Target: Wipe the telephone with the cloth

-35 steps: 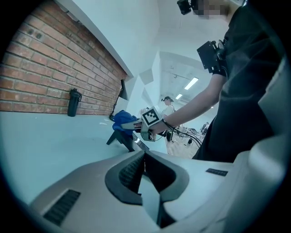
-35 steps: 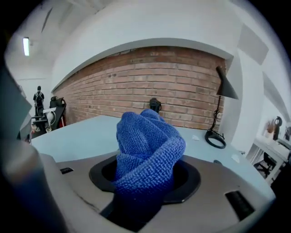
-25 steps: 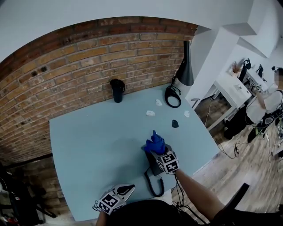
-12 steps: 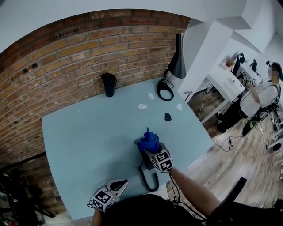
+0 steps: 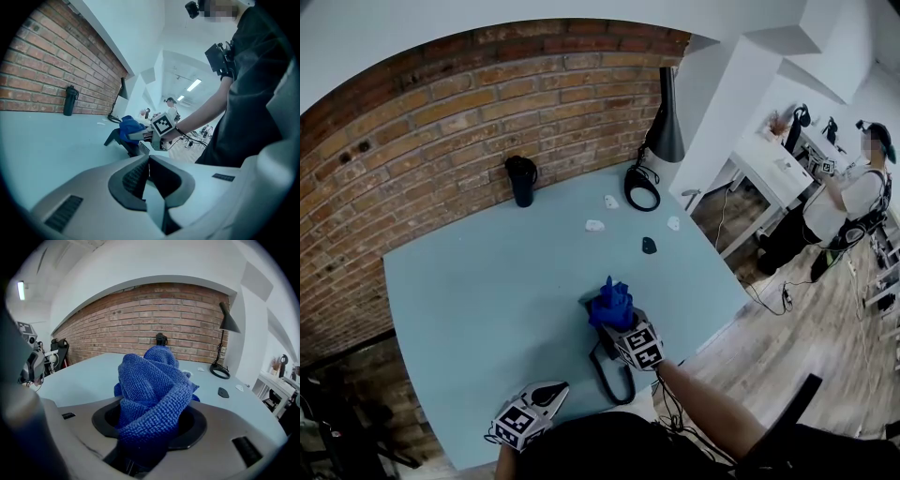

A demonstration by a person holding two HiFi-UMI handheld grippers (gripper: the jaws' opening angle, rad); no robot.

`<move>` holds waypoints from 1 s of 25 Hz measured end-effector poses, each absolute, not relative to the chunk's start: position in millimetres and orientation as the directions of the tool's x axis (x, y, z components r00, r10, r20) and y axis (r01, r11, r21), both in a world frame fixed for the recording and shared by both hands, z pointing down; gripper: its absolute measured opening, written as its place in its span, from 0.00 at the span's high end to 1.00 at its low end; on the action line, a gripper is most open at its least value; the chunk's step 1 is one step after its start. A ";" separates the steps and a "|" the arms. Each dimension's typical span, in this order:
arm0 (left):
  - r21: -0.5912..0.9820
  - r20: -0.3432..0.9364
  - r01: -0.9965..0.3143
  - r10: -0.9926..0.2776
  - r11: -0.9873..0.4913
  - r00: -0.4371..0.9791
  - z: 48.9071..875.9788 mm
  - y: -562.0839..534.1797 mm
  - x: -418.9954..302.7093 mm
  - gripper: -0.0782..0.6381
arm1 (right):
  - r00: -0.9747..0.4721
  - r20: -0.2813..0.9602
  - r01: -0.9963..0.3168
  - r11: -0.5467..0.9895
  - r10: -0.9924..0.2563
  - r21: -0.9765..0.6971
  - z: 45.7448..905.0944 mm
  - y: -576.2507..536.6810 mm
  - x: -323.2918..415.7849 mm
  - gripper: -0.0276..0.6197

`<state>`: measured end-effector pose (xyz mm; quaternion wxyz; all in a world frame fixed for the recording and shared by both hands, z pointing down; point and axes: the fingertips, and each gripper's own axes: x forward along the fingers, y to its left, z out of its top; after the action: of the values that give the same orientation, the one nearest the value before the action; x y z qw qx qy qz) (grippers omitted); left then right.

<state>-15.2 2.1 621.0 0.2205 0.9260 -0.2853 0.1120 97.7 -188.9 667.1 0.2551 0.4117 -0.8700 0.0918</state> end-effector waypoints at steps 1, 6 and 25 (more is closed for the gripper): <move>0.343 0.333 -0.578 -0.479 -0.741 0.812 621.2 2.2 -14.7 0.89 | -0.530 0.521 -0.763 0.645 -0.669 0.051 667.4 -187.8 98.1 0.60; 0.342 0.330 -0.574 -0.477 -0.744 0.815 620.6 2.5 -12.9 0.89 | -0.529 0.532 -0.762 0.646 -0.661 0.044 672.6 -178.7 100.6 0.60; 0.330 0.329 -0.563 -0.467 -0.758 0.821 619.8 5.0 -8.1 0.89 | -0.519 0.587 -0.756 0.655 -0.621 0.024 698.2 -128.1 113.0 0.60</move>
<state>-8.1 5.0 619.8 0.2109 0.9306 -0.2765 0.1139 113.0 -128.1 698.2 0.2854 0.3985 -0.8636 0.1179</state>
